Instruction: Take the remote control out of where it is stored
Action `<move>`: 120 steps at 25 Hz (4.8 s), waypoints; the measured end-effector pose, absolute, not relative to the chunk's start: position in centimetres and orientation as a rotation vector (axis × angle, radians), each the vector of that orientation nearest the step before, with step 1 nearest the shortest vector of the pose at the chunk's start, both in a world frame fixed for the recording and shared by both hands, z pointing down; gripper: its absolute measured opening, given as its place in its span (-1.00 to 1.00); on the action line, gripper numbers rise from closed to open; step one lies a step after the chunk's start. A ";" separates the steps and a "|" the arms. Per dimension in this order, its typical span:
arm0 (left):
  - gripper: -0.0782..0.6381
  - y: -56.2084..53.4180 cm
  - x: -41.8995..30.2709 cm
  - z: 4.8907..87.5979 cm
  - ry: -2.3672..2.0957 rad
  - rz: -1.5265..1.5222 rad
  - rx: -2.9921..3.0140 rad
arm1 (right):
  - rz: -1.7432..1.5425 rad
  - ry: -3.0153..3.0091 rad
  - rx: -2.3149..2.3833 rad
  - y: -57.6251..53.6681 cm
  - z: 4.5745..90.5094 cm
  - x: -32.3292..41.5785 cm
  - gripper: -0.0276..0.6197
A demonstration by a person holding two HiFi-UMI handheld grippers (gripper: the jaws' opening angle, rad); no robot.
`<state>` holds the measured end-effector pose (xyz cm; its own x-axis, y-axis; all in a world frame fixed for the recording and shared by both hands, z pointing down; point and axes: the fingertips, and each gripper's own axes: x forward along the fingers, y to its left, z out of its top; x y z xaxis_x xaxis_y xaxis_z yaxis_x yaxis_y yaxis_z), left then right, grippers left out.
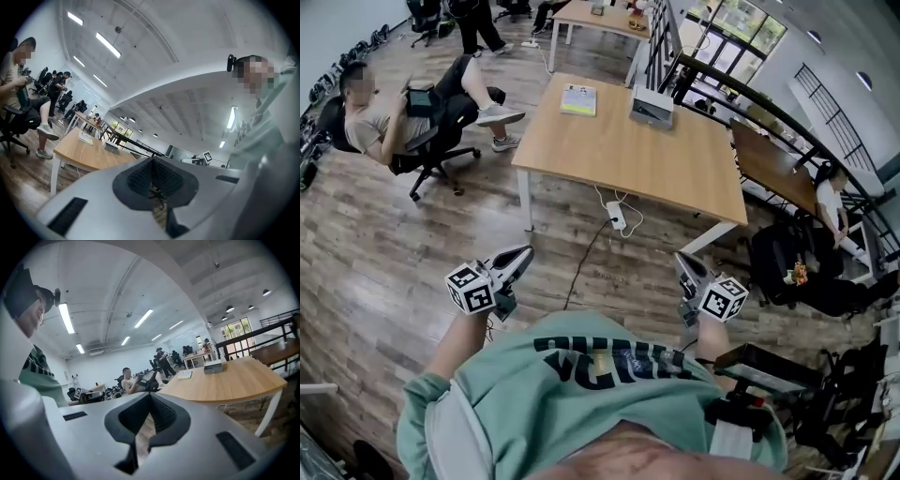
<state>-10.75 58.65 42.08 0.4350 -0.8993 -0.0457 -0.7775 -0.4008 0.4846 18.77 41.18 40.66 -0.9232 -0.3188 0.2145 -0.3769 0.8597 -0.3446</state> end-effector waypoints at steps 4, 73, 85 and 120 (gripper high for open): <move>-0.77 53.3 -7.4 40.2 -1.507 -0.434 2.296 | 0.576 -2.938 0.470 34.4 40.3 21.1 -0.91; -0.77 2.2 -16.0 43.3 -1.497 -0.430 2.169 | 0.776 -2.935 0.399 -20.0 42.2 8.6 -0.91; -0.77 -3.8 -11.2 42.6 -1.605 -0.290 2.106 | 0.984 -2.934 0.274 -28.4 46.7 10.7 -0.91; -0.77 -12.4 -24.1 50.0 -1.469 -0.313 2.153 | 0.959 -2.819 0.260 -33.3 46.9 -5.0 -0.91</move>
